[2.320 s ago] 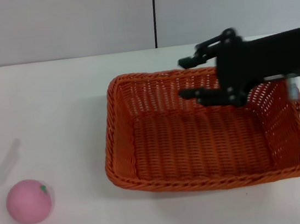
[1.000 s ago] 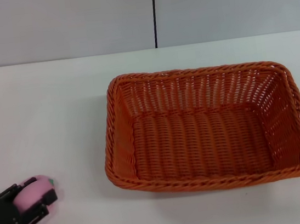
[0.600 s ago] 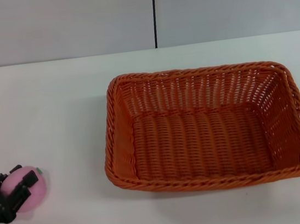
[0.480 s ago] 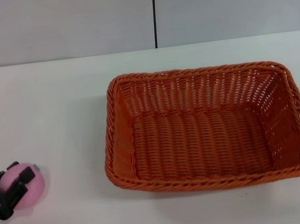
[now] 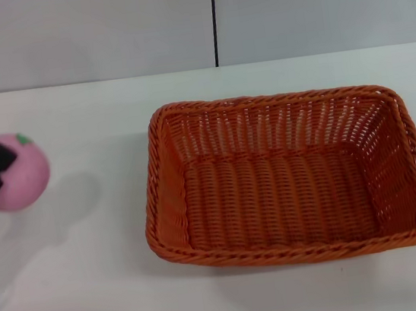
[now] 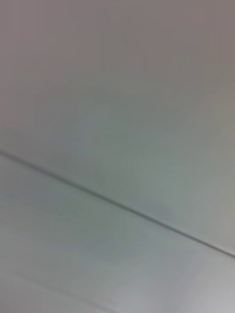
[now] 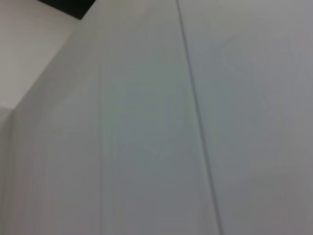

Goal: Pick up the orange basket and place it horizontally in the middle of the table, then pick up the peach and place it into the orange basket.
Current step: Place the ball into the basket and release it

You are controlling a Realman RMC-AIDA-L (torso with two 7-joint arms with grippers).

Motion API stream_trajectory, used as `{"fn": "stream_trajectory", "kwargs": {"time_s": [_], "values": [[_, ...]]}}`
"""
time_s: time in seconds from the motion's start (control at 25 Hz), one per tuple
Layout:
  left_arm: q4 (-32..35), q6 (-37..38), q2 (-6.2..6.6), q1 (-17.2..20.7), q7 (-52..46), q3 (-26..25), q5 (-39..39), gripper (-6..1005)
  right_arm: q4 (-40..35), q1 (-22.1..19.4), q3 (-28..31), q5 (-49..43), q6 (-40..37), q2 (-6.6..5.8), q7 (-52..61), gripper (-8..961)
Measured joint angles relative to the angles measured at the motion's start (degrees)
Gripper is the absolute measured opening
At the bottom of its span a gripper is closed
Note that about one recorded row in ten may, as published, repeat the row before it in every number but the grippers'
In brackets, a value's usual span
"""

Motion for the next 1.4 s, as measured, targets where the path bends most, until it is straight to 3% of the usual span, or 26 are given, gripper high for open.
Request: {"fn": "stream_trajectory", "kwargs": {"time_s": [0.2,0.24,0.4,0.64,0.8,0.84,0.92,1.04,1.12,1.4], "values": [[-7.53,-3.07,-3.96,-0.44,-3.21,0.31,0.4,245,4.8,0.0,7.11,0.08,-1.16,0.05,-0.01,490],[-10.12,-3.15,-6.03,-0.84,-3.26,0.54,1.34,240,5.94,-0.09,9.19,0.02,-1.71,0.02,-0.04,490],[-11.69,-2.23,-7.55,-2.57,-2.94,1.72,3.62,206,6.78,-0.55,11.44,0.02,-2.35,0.03,-0.06,491],[-10.64,1.78,-7.91,-8.29,-2.91,10.88,3.62,154,7.97,-1.33,12.92,0.02,-3.15,0.12,-0.08,492],[-10.68,2.91,-8.2,-9.56,-2.85,14.08,3.1,129,8.33,-1.37,12.96,0.02,-3.16,0.16,-0.16,493],[-10.98,4.72,-8.25,-10.21,-2.31,17.69,1.5,123,8.38,-1.34,12.96,0.02,-3.16,0.17,-0.46,493],[-11.04,5.55,-8.27,-10.49,-1.98,19.21,0.7,111,8.5,-1.33,12.97,0.02,-3.17,0.17,-0.59,493],[-11.2,8.86,-8.18,-11.96,-0.08,26.06,-2.68,85,9.32,-1.13,12.97,0.02,-3.17,0.16,-0.75,493],[-11.21,9.37,-8.2,-12.17,0.16,26.81,-3.13,68,9.73,-0.94,12.94,0.02,-3.16,0.1,-1.0,494],[-11.33,10.74,-8.05,-12.45,0.27,27.94,-4.06,239,10.8,-0.87,12.83,0.03,-3.11,0.12,-2.86,495]]}}
